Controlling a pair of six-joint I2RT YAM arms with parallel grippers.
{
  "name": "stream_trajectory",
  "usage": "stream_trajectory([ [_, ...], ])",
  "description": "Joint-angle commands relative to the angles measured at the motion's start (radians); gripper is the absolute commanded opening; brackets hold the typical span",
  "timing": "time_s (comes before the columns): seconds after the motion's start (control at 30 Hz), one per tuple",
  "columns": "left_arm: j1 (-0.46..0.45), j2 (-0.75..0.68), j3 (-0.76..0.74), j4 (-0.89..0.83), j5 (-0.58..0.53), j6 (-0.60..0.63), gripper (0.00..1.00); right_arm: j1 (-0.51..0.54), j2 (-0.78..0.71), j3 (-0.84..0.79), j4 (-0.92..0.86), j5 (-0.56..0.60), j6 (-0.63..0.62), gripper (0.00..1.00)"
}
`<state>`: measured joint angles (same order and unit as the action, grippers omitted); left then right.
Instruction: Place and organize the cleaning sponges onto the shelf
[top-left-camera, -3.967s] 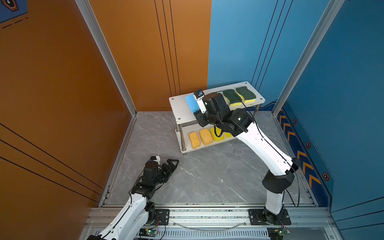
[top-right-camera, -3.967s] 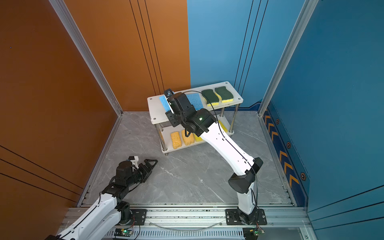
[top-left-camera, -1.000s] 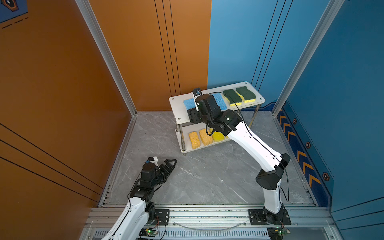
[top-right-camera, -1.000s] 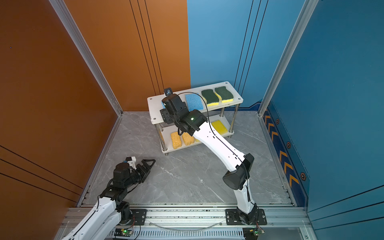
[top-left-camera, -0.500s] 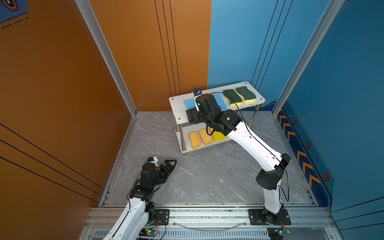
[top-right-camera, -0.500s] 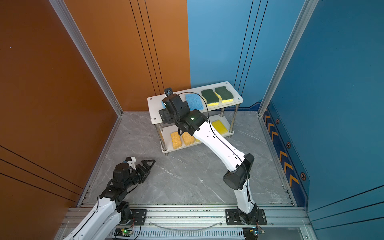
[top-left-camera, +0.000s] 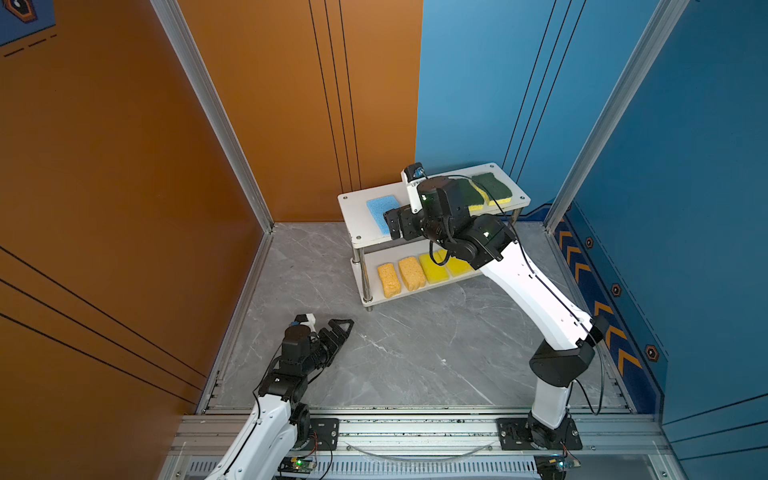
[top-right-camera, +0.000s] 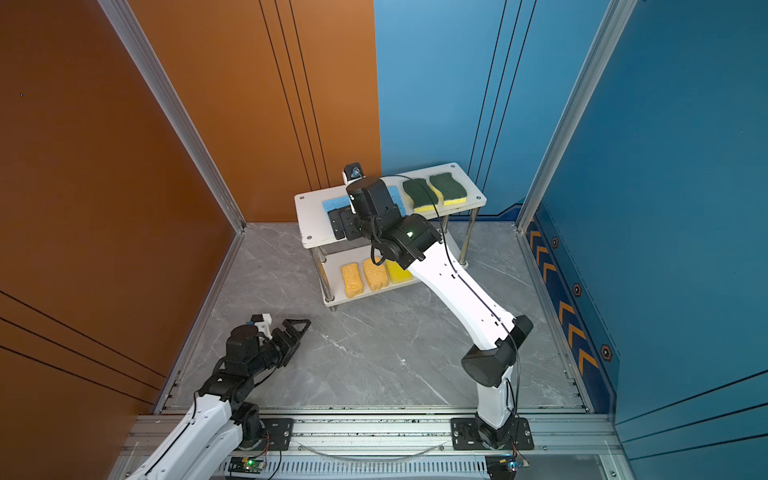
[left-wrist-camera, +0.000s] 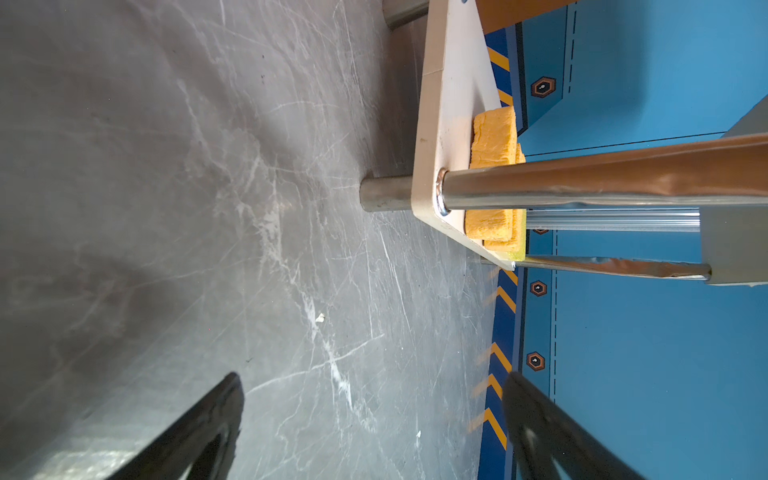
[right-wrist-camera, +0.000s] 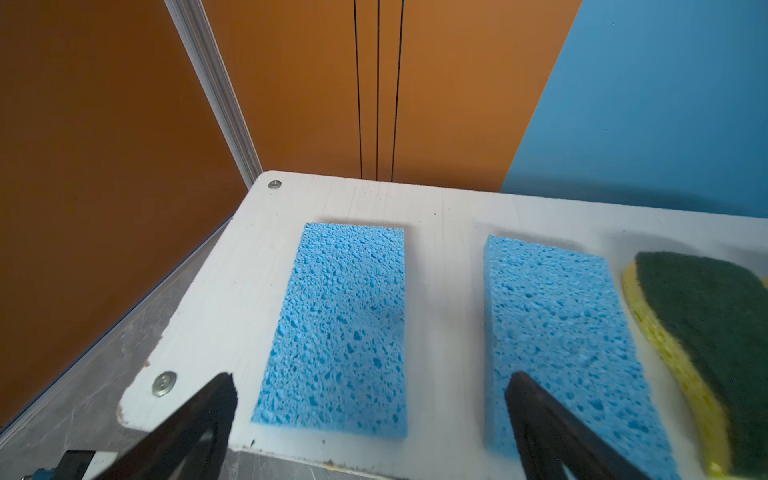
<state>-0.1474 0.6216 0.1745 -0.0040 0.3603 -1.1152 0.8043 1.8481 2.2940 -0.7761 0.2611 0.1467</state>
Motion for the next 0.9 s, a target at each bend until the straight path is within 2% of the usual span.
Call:
stream_trajectory([
  [0.0, 0.013, 0.014, 0.053, -0.024, 0.014, 0.035, 0.98, -0.015, -0.066, -0.042, -0.004, -0.085, -0.012, 1.00],
  [0.17, 0.020, 0.062, 0.113, -0.036, 0.017, 0.074, 0.98, -0.053, -0.180, -0.150, -0.006, -0.171, -0.040, 1.00],
  [0.37, 0.031, 0.145, 0.201, -0.022, 0.021, 0.122, 0.98, -0.112, -0.344, -0.339, 0.000, -0.144, -0.131, 1.00],
  [0.57, 0.036, 0.241, 0.334, -0.028, 0.030, 0.183, 0.97, -0.256, -0.499, -0.600, 0.084, -0.093, -0.161, 1.00],
  [0.87, 0.034, 0.341, 0.507, -0.046, -0.017, 0.274, 0.97, -0.544, -0.708, -1.053, 0.383, -0.247, -0.143, 1.00],
])
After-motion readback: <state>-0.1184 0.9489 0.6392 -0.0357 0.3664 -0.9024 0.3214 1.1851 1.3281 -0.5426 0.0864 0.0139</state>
